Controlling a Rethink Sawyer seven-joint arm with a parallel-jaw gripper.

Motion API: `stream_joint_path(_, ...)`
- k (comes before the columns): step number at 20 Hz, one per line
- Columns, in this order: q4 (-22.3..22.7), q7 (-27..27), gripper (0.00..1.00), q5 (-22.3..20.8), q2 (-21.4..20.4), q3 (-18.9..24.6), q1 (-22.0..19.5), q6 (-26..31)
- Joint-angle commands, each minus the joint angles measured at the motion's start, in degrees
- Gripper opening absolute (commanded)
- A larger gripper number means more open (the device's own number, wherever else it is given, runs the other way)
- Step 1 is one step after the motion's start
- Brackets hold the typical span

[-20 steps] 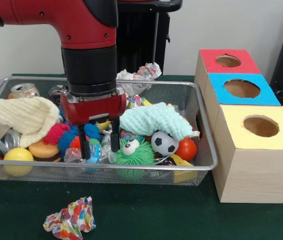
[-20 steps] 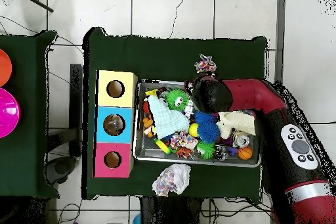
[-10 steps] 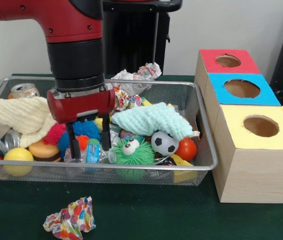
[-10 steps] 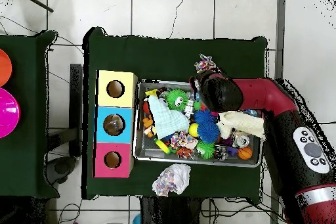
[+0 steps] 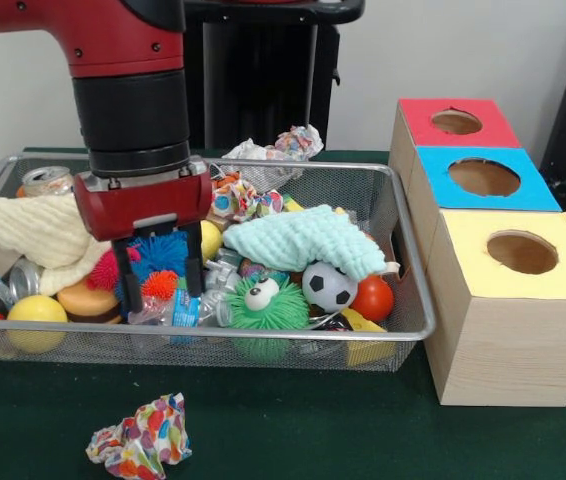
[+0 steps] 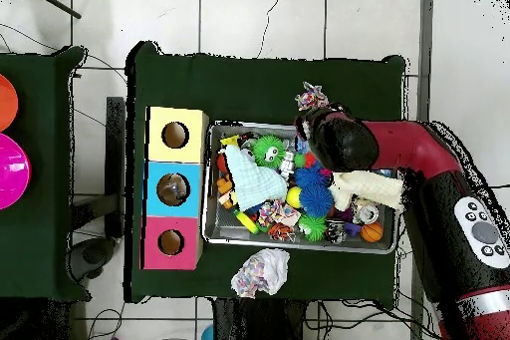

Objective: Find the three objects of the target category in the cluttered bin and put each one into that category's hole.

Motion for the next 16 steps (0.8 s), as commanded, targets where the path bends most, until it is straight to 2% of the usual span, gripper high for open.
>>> stream_joint_path(1,3.9,-14.0,1.0,-4.2,-0.2,0.9,1.5,7.4)
stream_joint_path(10,6.5,-10.6,1.0,-5.2,-1.8,-0.8,3.4,5.7)
stream_joint_path(16,8.8,-12.1,1.0,-4.5,-2.3,0.4,2.3,5.1)
